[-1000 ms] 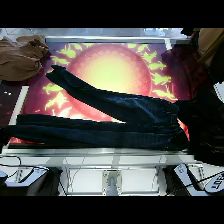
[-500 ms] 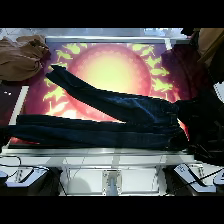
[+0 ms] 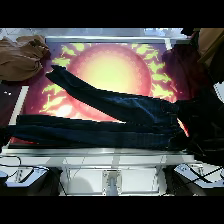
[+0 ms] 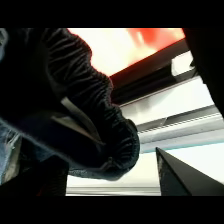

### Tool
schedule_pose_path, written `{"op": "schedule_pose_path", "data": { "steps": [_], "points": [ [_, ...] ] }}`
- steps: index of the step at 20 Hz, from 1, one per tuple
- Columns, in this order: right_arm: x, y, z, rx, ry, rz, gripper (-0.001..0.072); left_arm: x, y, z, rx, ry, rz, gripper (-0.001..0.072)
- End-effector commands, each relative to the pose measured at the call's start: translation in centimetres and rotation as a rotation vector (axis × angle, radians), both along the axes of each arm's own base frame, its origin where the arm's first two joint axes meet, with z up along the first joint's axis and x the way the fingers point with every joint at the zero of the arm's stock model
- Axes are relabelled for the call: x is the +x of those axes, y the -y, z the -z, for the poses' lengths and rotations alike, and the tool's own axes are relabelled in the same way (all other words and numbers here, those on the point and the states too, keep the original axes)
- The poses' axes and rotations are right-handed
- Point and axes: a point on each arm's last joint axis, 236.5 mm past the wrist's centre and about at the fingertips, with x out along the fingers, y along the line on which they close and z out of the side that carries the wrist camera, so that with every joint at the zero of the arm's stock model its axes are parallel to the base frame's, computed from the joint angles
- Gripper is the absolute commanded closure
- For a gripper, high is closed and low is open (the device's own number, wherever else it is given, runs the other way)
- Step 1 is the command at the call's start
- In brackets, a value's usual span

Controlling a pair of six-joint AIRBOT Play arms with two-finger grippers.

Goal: Fold the clothes and pants, and hang the long-sleeved shirts on hangers.

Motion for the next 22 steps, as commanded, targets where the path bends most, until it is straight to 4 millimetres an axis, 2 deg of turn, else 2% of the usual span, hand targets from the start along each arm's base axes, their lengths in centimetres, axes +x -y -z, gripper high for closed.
{"op": "schedule_pose_path", "data": {
  "steps": [1,2,4,5,6,8,11,14,16,19,22],
  "points": [
    [0.5,-0.8,0.9,0.003,0.008,-0.008,0.0168,0.0,0.0,0.0,0.002,0.0,0.001,0.0692],
    [1.3,-1.0,0.8,0.006,0.037,-0.006,0.019,0.0,0.0,0.0,0.003,0.0,0.0,0.0692],
    [3.8,-1.9,-0.5,0.052,0.17,-0.019,0.0613,0.0,0.0,-0.1,0.003,0.001,0.0,0.0692],
    [5.0,-2.4,-1.6,0.082,0.238,-0.034,0.0673,0.0,-0.1,-0.1,0.006,0.001,-0.001,0.0693],
    [5.7,-2.6,-2.8,0.103,0.277,-0.046,0.0673,0.1,-0.4,-0.3,0.014,0.003,-0.001,0.0692],
    [5.8,-1.7,-5.1,0.093,0.283,-0.093,0.0673,0.5,-1.2,-1.9,0.042,0.017,0.01,0.0692],
    [3.3,2.2,-8.0,-0.083,0.176,-0.193,0.0674,0.4,-2.1,-5.1,0.096,-0.006,0.082,0.0693],
    [1.8,6.3,-11.1,-0.251,0.169,-0.142,0.0675,-1.1,-2.6,-6.9,0.164,-0.079,0.129,0.0693],
    [0.7,8.2,-11.7,-0.282,0.175,-0.038,0.0675,-2.6,-2.3,-7.1,0.195,-0.144,0.153,0.0693],
    [-2.6,10.1,-10.9,-0.311,0.096,0.052,0.0675,-5.1,-2.1,-7.4,0.225,-0.242,0.141,0.0693],
    [-3.5,11.7,-10.9,-0.346,0.101,0.128,0.0674,-4.1,-2.0,-8.5,0.244,-0.198,0.123,0.0693]
  ]
}}
